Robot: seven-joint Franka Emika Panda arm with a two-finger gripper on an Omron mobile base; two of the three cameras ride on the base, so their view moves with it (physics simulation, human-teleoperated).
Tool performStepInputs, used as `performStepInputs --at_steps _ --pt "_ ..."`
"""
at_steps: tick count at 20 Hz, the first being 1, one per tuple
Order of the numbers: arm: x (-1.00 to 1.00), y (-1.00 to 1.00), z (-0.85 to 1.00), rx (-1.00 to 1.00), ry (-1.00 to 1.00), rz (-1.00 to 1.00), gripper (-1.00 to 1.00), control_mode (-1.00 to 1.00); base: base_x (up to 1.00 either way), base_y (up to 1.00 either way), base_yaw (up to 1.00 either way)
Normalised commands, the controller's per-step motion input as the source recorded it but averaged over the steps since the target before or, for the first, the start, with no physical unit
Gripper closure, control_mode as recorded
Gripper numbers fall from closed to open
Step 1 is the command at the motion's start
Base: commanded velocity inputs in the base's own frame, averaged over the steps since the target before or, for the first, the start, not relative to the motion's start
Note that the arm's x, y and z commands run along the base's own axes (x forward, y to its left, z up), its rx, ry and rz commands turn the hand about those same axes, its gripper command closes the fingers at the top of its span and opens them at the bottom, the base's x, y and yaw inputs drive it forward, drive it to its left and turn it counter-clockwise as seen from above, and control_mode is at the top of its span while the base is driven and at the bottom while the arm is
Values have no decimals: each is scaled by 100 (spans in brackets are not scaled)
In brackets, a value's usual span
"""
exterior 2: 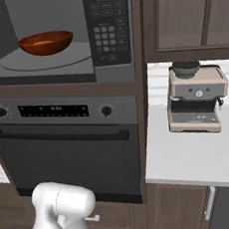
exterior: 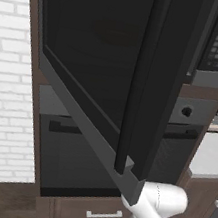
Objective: Open the microwave, place the bowl with waffle inside the microwave, then close the microwave door and turn it on.
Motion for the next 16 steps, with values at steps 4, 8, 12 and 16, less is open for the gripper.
performStepInputs --at_steps 4,8,12,16 --pt "-56 68 0 -14 3 0 -100 -100 0 0 0" --pt "-54 56 0 -13 0 0 -100 -100 0 0 0" --pt "-17 93 0 -24 7 -2 -100 -100 0 0 0" --pt "47 91 0 -20 3 -13 -100 -100 0 0 0"
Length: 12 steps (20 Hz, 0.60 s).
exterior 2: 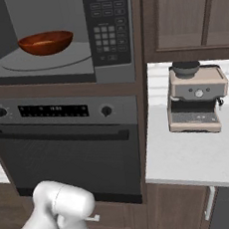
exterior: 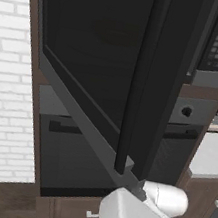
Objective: Open the microwave, place the bowl with waffle inside the microwave, then close the microwave door and turn it on.
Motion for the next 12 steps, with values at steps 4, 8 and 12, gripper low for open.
performStepInputs --at_steps 4,8,12 --pt "62 66 0 -21 3 -22 -100 -100 0 0 0" --pt "41 70 -2 -25 1 -25 -100 -100 0 0 0" --pt "16 72 -3 -28 0 -17 -100 -100 0 0 0"
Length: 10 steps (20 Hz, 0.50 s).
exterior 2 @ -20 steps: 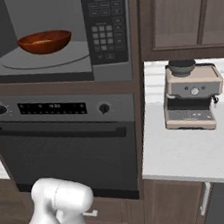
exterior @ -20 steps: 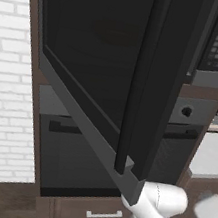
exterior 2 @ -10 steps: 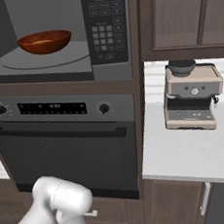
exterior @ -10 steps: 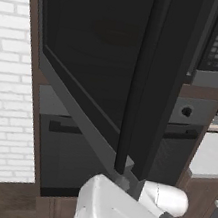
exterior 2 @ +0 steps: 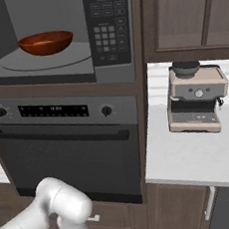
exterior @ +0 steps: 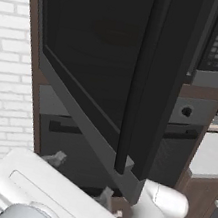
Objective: Open the microwave, place the bowl with waffle inside the microwave, then close the microwave door and turn it on.
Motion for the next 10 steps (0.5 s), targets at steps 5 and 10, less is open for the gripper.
performStepInputs --at_steps 5,10 --pt "73 40 0 -13 0 -13 -100 -100 0 0 0" --pt "90 -7 0 0 2 0 -100 -100 0 0 0"
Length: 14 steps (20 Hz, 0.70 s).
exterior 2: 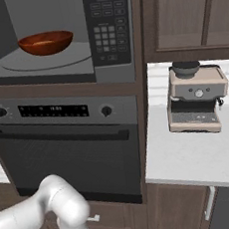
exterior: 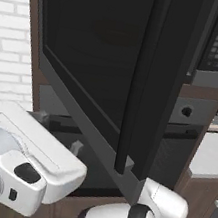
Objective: Open the microwave, place the bowl with waffle inside the microwave, then close the microwave door and turn it on.
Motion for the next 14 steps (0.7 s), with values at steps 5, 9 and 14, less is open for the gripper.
performStepInputs --at_steps 5,9,14 --pt "86 -15 0 0 3 0 -100 -100 0 0 0" --pt "75 -45 0 0 0 10 -100 -100 0 0 0" --pt "65 -61 -2 0 0 21 -100 -100 0 0 0"
